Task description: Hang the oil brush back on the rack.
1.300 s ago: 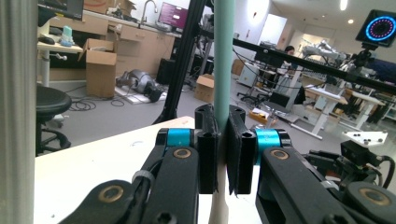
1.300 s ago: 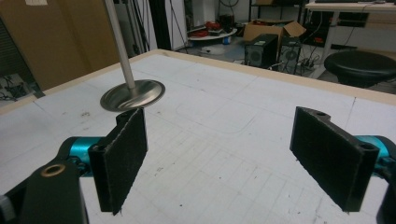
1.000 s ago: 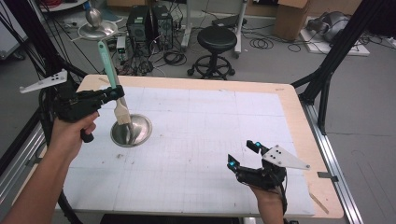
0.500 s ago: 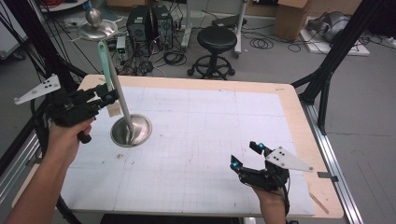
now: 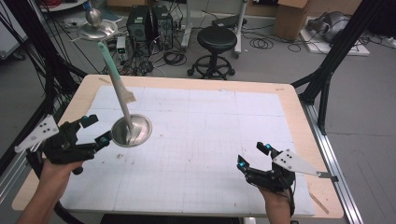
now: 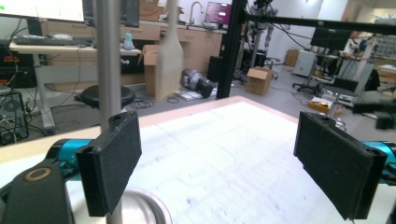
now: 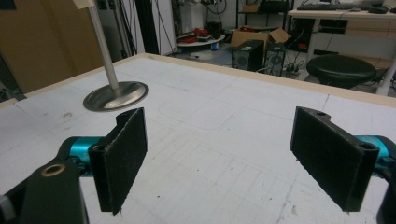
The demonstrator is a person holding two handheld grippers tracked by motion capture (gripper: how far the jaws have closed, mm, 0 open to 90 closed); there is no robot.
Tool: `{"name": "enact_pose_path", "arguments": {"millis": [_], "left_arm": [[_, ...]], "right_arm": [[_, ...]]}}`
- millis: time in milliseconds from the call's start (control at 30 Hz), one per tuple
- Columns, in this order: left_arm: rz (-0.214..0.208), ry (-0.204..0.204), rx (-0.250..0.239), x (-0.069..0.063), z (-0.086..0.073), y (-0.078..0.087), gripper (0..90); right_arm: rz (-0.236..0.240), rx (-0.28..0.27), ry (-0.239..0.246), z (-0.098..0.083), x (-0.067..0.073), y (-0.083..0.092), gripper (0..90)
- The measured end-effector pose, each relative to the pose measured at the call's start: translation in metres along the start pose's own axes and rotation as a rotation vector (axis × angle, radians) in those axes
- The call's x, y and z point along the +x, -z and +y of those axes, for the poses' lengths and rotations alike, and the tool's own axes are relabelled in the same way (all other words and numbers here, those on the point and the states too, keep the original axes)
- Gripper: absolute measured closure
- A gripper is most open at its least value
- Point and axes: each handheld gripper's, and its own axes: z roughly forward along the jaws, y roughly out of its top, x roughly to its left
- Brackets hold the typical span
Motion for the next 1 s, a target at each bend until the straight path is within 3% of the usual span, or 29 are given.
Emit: {"name": "enact_pose_path", "arguments": {"millis": [167, 267, 467, 1000], "left_arm": [[-0.005, 0.002, -0.012, -0.01, -0.024, 0.006, 15.7], [0.005, 0.002, 0.008, -0.017, -0.037, 0.006, 15.9], [-0.006, -0.024, 0.025, -0.024, -0.042, 0.003, 16.3], [-0.017, 0.0, 0.043, -0.026, -0.054, 0.006, 17.1]], "right_arm": [[0.003, 0.004, 0.017, -0.007, -0.001, 0.001, 17.9], [-0.003, 0.011, 0.025, -0.011, 0.001, 0.004, 17.9], [-0.012, 0.019, 0.02, -0.018, 0.004, 0.009, 17.9], [-0.018, 0.026, 0.014, -0.02, 0.006, 0.007, 17.9]]}}
